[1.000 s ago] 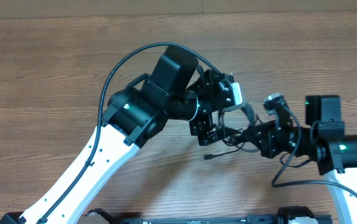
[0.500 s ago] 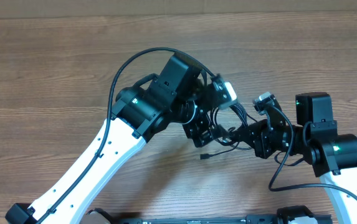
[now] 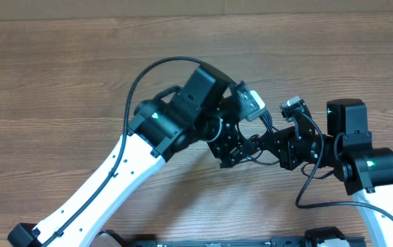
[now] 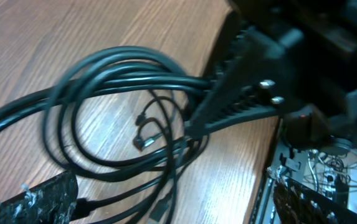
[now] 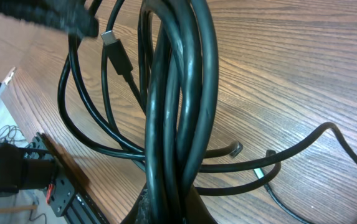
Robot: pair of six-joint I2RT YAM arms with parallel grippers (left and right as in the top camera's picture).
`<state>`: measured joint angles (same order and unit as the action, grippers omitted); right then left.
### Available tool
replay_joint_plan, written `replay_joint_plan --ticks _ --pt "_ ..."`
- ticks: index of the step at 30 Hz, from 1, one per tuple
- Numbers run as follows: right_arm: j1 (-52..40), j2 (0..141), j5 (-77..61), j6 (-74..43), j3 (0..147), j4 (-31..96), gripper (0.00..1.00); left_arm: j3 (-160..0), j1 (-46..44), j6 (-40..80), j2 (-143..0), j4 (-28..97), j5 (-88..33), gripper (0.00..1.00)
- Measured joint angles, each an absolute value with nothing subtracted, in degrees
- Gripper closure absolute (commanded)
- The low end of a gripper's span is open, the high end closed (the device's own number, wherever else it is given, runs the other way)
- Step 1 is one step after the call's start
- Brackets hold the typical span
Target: Untangle cables
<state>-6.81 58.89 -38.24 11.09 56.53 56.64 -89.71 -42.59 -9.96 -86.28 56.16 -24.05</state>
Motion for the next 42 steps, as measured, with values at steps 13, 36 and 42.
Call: replay_joint_plan --ticks 13,36,42 --pt "-6.8 58.9 -41.2 10.7 56.5 56.7 0.96 -89.7 -43.3 -6.9 -86.3 58.2 -15.8 0.00" --pt "-6.8 58.9 -52.2 12.4 56.5 55.0 0.96 -89.7 -43.3 -4.3 -86.3 56.8 -13.8 0.00" --pt "-6.8 58.9 -52.1 12.6 56.5 55.1 0.96 -89.7 -43.3 -3.8 -86.3 56.8 -13.9 0.35"
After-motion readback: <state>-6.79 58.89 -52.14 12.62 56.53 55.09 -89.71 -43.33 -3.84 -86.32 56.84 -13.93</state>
